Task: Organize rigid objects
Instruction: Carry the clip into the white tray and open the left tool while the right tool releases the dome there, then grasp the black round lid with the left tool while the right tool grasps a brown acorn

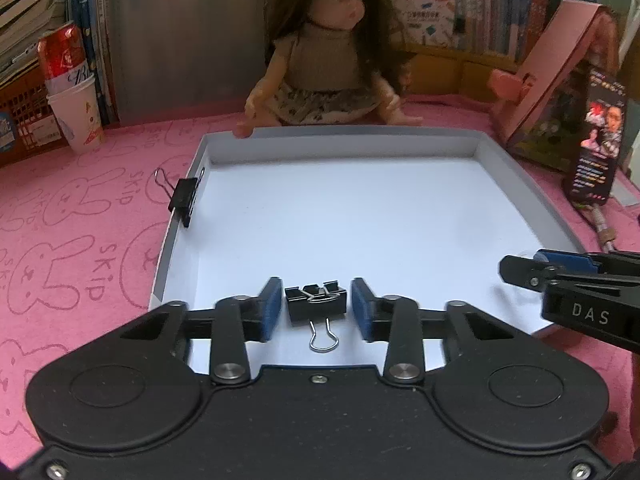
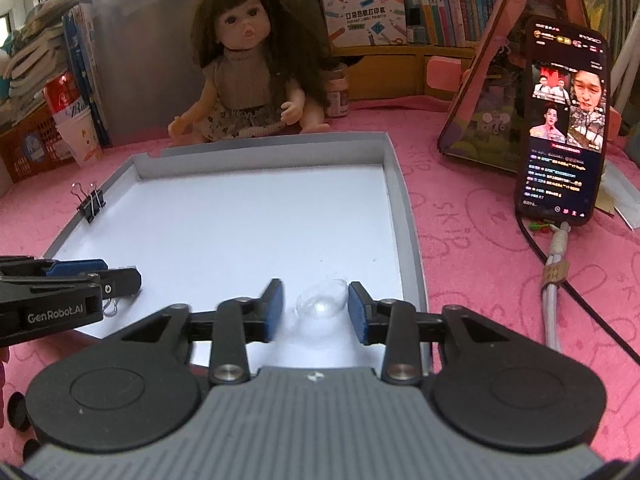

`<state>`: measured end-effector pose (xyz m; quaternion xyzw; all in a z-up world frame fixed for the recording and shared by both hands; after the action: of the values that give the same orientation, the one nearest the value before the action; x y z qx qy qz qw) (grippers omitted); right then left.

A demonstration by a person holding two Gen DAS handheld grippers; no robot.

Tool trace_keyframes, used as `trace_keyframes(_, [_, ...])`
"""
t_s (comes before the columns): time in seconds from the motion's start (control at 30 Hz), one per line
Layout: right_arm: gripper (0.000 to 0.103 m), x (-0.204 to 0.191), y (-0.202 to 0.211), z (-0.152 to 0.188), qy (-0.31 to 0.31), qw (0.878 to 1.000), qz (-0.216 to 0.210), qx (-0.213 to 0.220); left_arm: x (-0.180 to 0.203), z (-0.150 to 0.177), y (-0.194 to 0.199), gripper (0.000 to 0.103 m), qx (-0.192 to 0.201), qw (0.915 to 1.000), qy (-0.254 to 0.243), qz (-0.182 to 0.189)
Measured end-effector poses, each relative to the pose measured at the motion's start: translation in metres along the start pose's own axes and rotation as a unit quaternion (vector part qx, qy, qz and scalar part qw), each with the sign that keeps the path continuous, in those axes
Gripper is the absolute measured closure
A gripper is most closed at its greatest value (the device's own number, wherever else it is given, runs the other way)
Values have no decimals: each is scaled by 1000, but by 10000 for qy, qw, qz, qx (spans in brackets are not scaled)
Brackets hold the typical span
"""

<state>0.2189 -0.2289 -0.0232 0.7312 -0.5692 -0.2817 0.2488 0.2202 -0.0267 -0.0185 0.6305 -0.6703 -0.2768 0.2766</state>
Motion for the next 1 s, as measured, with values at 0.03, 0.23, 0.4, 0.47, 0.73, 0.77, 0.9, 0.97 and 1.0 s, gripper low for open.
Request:
trace_keyframes(0.03, [44, 0, 2, 0, -14, 10000, -24, 28, 0, 0, 4, 55, 54, 10000, -13, 6])
trace_keyframes(0.23, [32, 2, 26, 5, 130, 9995, 1, 302, -2, 5, 32, 40, 283, 9995, -127, 34])
trace_keyframes(0.4, [26, 2, 51, 17, 291, 9984, -50, 488, -5, 20, 63, 32, 441, 9988, -94, 201])
trace_keyframes(0.47, [24, 0, 60, 25, 372, 9978, -93, 545, -5, 28, 75, 30, 522, 9983, -112, 227])
trace_keyframes(0.73, [19, -6, 91, 54, 401, 9961, -323, 713, -2, 63, 105, 29, 524, 9978, -149, 382])
trace_keyframes(0.77, [19, -6, 94, 58, 381, 9961, -347, 721, -2, 68, 108, 29, 506, 9978, -126, 400])
trace_keyframes(0.9, [19, -7, 103, 70, 351, 9961, -360, 722, -4, 81, 114, 29, 447, 9980, -62, 444])
trace_keyframes(0.97, [19, -7, 106, 76, 360, 9963, -307, 718, -6, 87, 118, 29, 431, 9981, -43, 435])
trace_keyframes(1.0, [19, -7, 108, 78, 354, 9964, -282, 715, -6, 88, 118, 29, 427, 9982, -44, 420])
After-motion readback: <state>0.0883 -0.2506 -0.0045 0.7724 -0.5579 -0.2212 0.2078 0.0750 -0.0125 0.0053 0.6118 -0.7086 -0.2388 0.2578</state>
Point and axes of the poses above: each gripper's, at about its wrist camera, not at the fingertips, and y roughly against the way its jaws point, x to its right, z to its underside, the point moved 4 cm from there along -y, roughly the way its jaws point, and after that the axes turned 2 degrees about -x, right-handed, at the moved point
